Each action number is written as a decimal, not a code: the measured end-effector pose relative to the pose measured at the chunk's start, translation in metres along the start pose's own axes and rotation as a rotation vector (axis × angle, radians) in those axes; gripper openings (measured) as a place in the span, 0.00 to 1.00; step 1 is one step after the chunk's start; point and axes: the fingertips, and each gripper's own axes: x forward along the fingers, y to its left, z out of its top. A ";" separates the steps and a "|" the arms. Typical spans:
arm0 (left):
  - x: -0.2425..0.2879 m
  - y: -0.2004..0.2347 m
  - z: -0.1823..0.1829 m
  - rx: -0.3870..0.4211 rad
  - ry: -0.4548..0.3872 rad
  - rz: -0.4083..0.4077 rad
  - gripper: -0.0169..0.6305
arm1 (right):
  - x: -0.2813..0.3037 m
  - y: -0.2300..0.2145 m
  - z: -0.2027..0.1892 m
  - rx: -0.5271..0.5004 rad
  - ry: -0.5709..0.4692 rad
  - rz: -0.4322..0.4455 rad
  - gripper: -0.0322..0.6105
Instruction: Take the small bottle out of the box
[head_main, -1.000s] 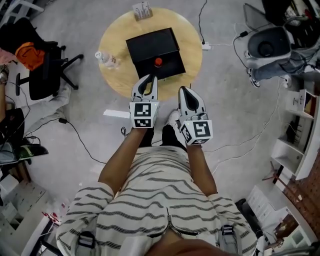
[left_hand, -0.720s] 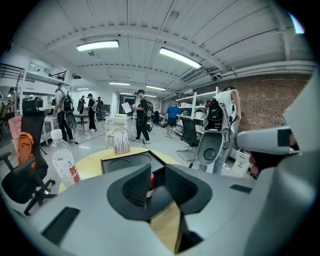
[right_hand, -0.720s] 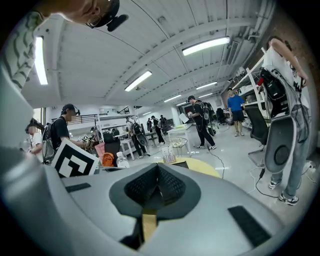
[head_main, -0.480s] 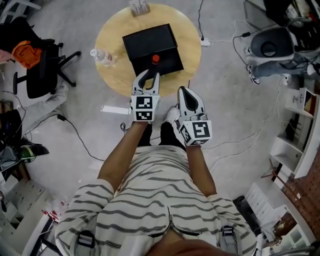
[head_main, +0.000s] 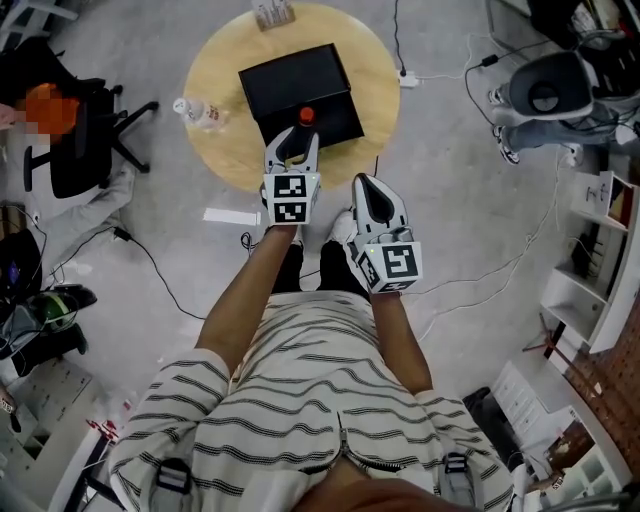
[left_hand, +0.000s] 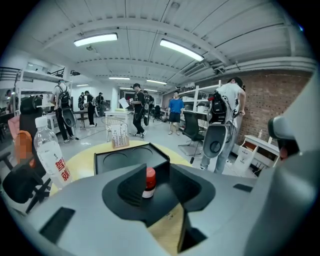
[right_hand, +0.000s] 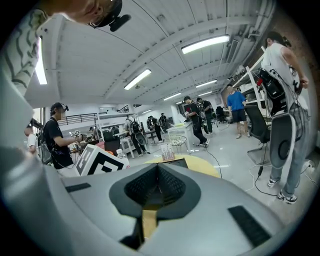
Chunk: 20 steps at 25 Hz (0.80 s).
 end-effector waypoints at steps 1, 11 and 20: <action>0.003 -0.001 -0.002 0.001 0.006 0.000 0.24 | -0.001 0.000 -0.001 0.002 0.002 0.001 0.08; 0.032 0.013 -0.026 -0.020 0.076 0.018 0.27 | 0.000 0.000 -0.007 0.000 0.020 -0.002 0.08; 0.051 0.019 -0.032 -0.034 0.102 0.047 0.28 | -0.008 -0.009 -0.012 0.010 0.039 -0.017 0.08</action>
